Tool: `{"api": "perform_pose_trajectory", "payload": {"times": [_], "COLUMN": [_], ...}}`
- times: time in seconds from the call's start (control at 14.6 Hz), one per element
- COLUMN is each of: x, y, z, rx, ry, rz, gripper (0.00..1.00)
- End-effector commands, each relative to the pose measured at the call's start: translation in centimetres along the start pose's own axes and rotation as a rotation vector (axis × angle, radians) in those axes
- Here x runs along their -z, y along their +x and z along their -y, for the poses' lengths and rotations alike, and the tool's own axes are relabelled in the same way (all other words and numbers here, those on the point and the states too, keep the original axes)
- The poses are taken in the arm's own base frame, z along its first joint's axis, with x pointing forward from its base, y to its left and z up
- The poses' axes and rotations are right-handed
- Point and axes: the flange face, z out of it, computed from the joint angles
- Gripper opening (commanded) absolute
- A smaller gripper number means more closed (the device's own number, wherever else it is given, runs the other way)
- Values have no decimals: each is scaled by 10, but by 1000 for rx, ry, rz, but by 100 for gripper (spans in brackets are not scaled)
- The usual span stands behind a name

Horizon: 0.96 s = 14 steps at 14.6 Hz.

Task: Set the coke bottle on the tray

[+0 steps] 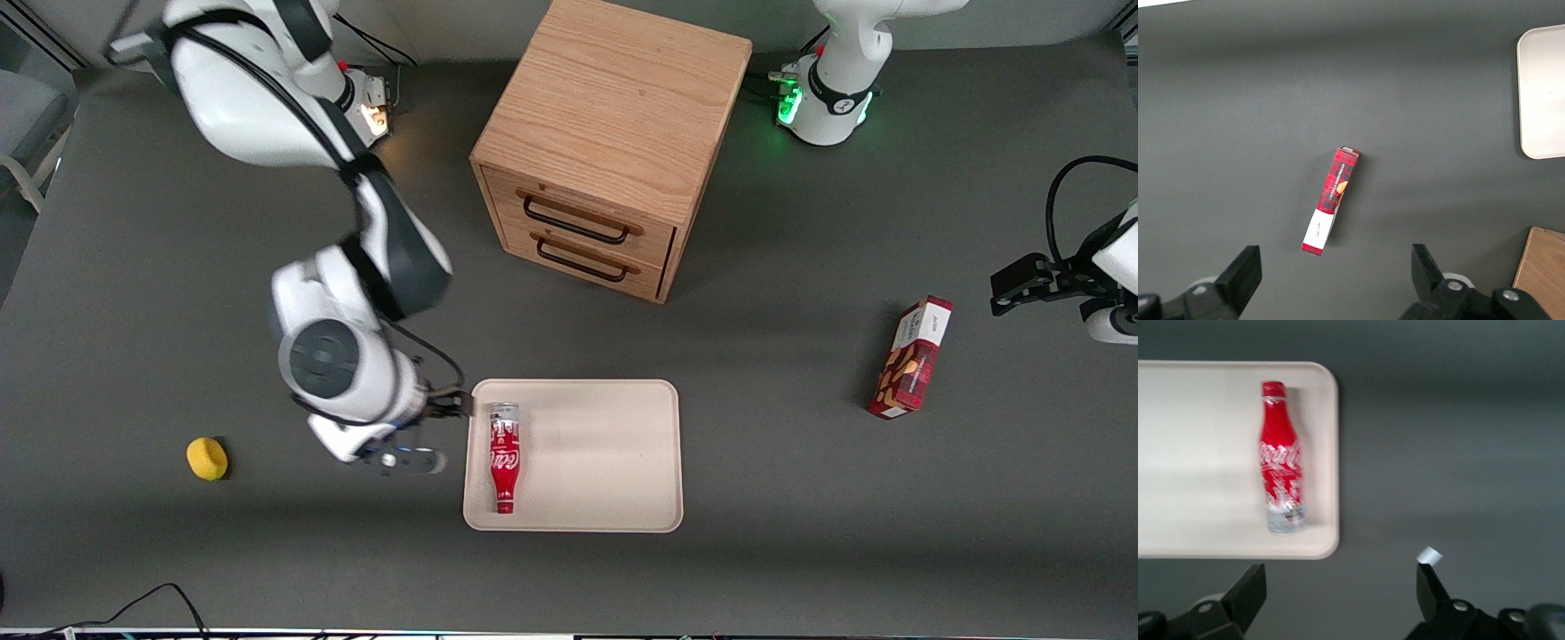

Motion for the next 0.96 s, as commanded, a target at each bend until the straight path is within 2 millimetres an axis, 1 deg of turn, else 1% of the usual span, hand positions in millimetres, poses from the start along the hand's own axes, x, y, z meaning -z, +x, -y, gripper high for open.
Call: {"api": "perform_pose_trajectory", "payload": {"times": [0.0, 0.14, 0.21, 0.27, 0.41, 0.48, 0.55, 0.82, 0.89], "x": [47, 71, 86, 98, 123, 132, 135, 145, 145], "y": [-81, -121, -135, -150, -179, -186, -190, -186, -186], "z": [-75, -115, -141, -161, -191, -206, -214, -217, -217], "rx": [85, 97, 76, 75, 60, 38, 23, 14, 14], "ry": [18, 14, 21, 28, 50, 60, 66, 52, 52], "rz": [49, 32, 8, -2, -31, -32, -3, -13, -13], "gripper": [100, 100, 100, 100, 100, 100, 100, 100, 100]}}
